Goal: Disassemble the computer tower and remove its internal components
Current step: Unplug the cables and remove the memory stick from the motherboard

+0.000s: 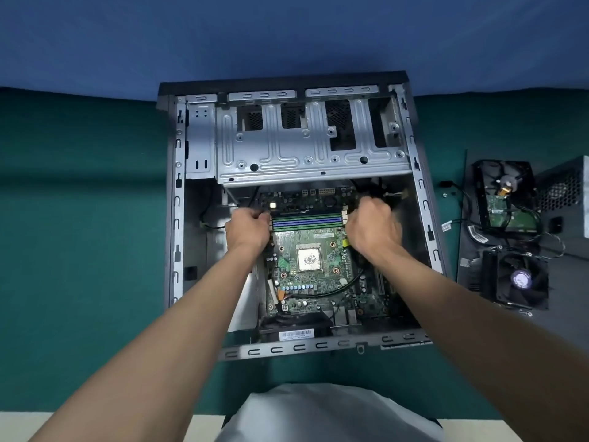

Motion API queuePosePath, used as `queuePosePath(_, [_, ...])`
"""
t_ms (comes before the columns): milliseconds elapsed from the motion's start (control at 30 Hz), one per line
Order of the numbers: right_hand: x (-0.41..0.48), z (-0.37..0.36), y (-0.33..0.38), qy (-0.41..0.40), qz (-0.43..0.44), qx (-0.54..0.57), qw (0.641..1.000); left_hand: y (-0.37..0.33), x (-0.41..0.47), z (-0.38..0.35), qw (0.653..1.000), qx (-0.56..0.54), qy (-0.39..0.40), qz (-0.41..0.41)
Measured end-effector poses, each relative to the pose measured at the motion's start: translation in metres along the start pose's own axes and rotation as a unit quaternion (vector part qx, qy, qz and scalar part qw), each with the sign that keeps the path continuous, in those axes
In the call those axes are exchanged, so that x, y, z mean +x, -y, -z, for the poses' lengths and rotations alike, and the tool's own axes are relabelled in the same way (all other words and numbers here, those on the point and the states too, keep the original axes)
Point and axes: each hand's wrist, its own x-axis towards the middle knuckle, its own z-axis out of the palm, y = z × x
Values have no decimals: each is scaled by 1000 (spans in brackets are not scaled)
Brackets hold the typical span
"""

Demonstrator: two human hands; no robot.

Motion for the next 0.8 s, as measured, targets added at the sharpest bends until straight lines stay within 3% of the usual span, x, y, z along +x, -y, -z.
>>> queuePosePath(233, [13, -3, -2, 54, -86, 175, 979, 0, 12, 1, 994, -69, 1, 79])
queuePosePath(367, [19, -2, -2, 57, -138, 219, 964, -2, 11, 2, 991, -100, 12, 90])
queuePosePath(533, [24, 4, 6, 36, -194, 223, 955, -5, -3, -2, 1000, 12, -16, 23])
queuePosePath(600, [16, 3, 11, 18, -125, 131, 983, -4, -9, -4, 999, 30, -18, 11])
queuePosePath(667, [3, -3, 14, -19, 9, 32, 999, -2, -17, -4, 997, 72, -20, -12])
queuePosePath(733, [-3, -10, 15, -24, 130, -21, 991, -2, -26, -4, 993, 100, -21, -54])
queuePosePath(800, [-3, -13, 16, -23, 184, -86, 979, 1, -35, -4, 985, 136, -22, -100])
